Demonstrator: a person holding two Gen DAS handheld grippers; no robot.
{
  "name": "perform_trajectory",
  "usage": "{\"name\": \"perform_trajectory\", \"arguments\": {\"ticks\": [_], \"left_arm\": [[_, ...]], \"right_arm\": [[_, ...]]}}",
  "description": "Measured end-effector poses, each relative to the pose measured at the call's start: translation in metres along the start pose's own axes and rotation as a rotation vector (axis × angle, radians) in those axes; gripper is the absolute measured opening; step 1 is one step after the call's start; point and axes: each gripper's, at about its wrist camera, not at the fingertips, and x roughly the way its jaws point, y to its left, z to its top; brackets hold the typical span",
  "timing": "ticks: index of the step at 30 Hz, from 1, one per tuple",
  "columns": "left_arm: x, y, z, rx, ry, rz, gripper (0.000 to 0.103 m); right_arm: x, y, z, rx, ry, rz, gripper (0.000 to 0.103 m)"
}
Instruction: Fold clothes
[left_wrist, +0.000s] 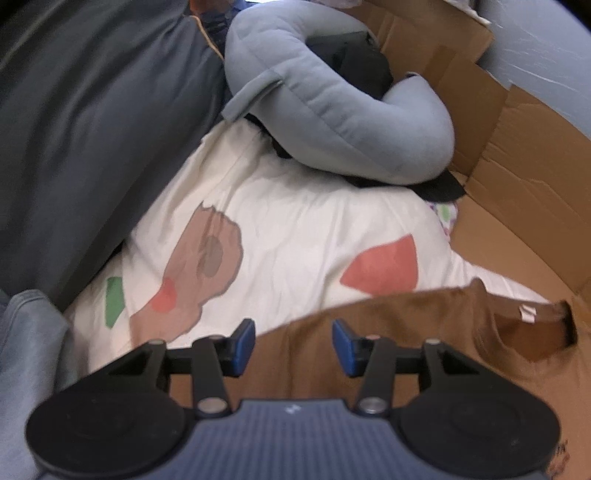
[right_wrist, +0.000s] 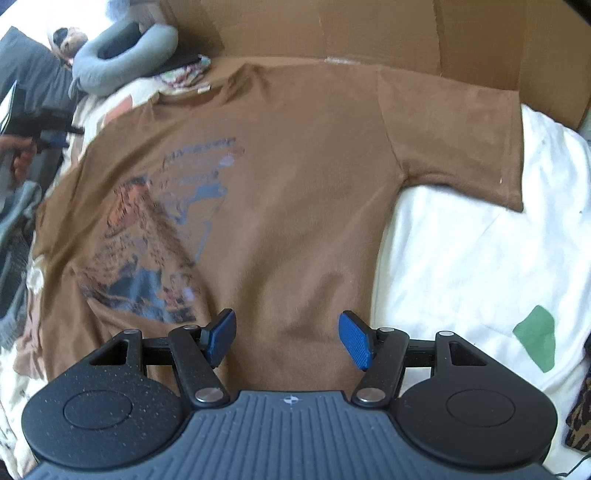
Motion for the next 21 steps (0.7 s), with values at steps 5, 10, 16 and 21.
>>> {"name": "perform_trajectory", "arguments": {"ticks": [5,10,16,21], "left_arm": [[-0.037,0.008,-0.004,0.012,0.013,-0.006,0.049],[-0.081,0.013,-0.007,0.066,0.051,-0.014,0.05],[-0.15,0.01,-0.004,0.095,0.067,-0.036,0.052],[-0.213,0.006,-0.003,0.1,0.06,-0.051,0.059]], "right_arm": [[-0.022,-0.004,0.01,0.032,-0.046,-0.008,0.068],[-0.058,-0.019,0.031,0.069,-0.073,-0.023,0.068],[-0.12,-0.029,0.055,0.123,-0.153,-0.014,0.068],[-0.174,-0.027,0.072,0.117,-0.187,0.001,0.068]]}}
